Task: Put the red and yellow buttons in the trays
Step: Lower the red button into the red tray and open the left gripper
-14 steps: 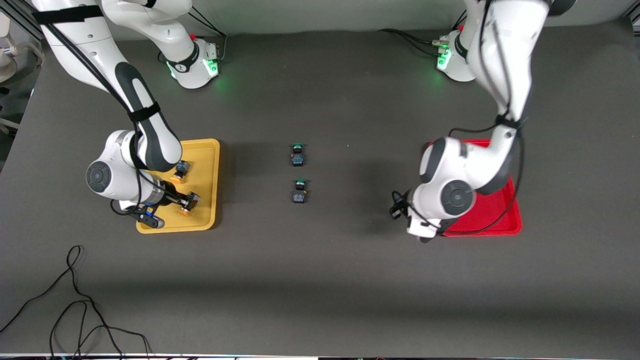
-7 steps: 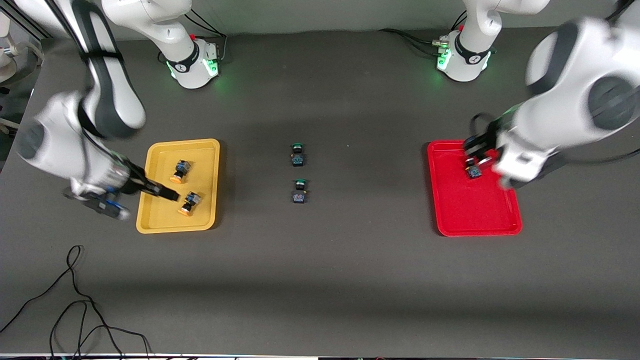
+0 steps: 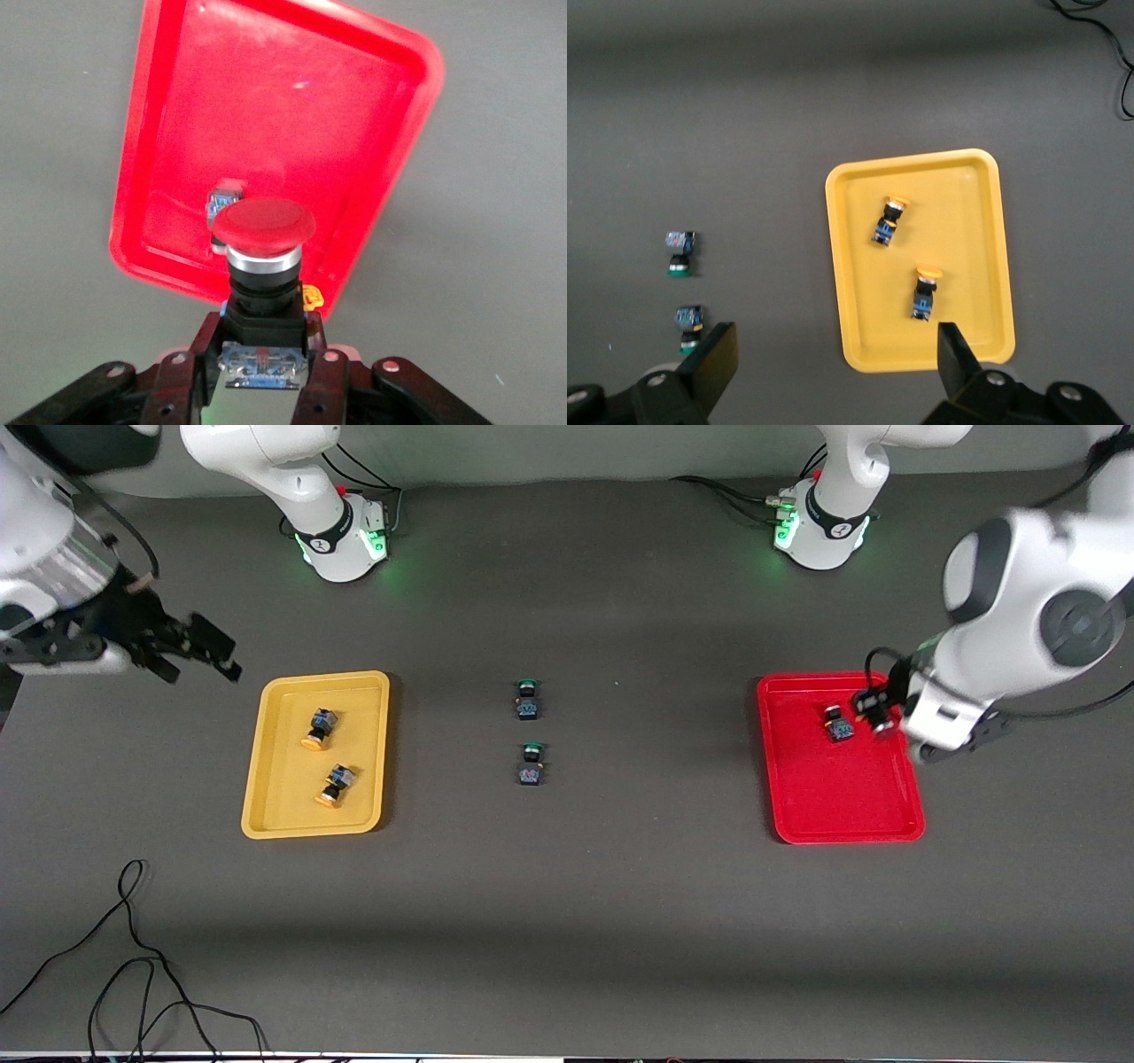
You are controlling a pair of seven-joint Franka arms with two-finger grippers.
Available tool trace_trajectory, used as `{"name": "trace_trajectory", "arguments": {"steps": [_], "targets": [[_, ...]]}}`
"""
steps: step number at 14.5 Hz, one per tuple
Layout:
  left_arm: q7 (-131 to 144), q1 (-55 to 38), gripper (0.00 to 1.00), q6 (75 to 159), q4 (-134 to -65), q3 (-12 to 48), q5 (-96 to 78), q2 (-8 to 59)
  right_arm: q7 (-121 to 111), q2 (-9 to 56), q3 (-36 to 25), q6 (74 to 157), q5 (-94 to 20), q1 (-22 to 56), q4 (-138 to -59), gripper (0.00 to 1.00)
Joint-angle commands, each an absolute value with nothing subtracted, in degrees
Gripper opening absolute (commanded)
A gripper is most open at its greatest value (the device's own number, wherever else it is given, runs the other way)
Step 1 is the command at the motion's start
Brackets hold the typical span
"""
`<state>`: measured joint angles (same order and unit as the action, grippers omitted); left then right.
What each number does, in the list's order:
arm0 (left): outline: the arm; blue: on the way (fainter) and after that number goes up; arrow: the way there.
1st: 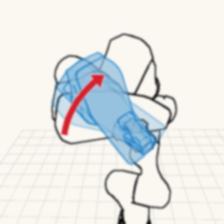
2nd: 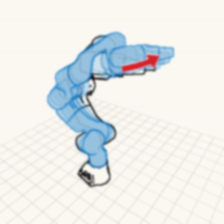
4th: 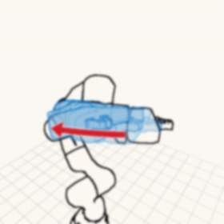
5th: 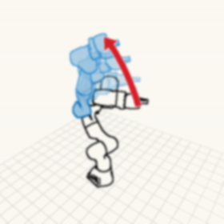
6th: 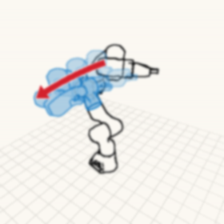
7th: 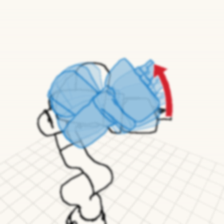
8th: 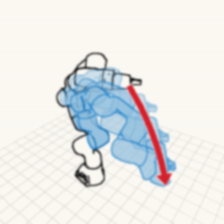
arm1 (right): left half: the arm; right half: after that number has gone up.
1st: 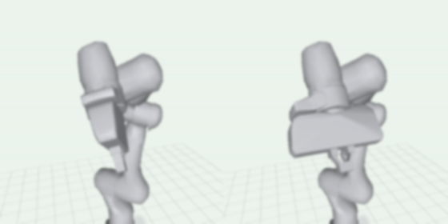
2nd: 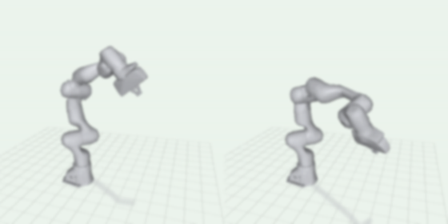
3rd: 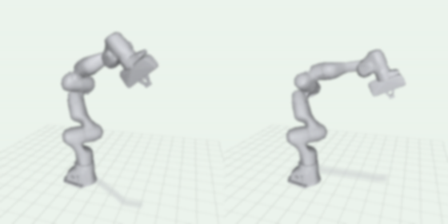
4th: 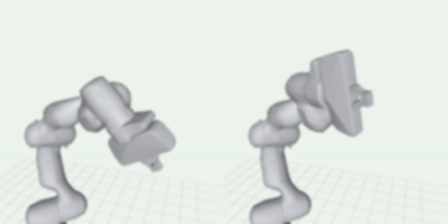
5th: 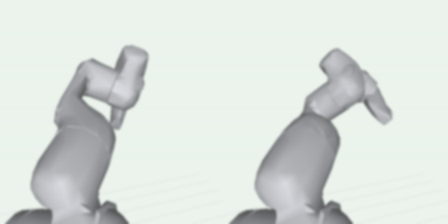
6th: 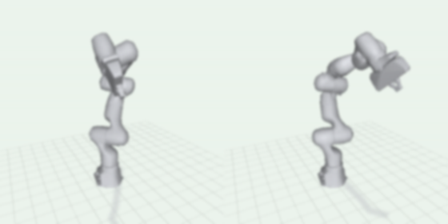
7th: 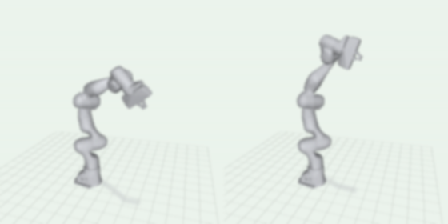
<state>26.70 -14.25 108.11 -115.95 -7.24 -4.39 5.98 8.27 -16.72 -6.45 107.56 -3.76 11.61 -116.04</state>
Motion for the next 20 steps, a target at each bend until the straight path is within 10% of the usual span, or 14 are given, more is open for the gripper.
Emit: {"name": "trace_trajectory", "arguments": {"steps": [1,6,8,16,20], "targets": [[25.49,-13.01,0.13,115.98,-115.58,-6.77,-3.96,15.61,3.89,-17.14,-5.63,106.87,-1.85,11.69,-116.46,1.0],[25.49,-12.66,0.26,128.48,-115.49,-6.77,-4.48,25.92,2.02,-17.05,-2.64,103.72,-0.8,11.69,-114.1,1.0],[25.4,-12.48,1.0,127.71,-114.61,-6.77,-4.48,26.11,1.85,-16.79,-2.46,101.52,0.35,11.51,-113.03,1.0],[24.7,-12.48,1.0,101.97,-109.6,-6.42,-3.52,0.03,-4.48,-15.56,-8.43,96.94,-0.17,8.44,-109.43,1.0],[14.88,-6.71,1.0,93.97,-100.39,-2.58,-1.23,-1.85,-4.31,-12.92,-8.17,93.97,0.09,8.26,-102.23,1.0]]}}
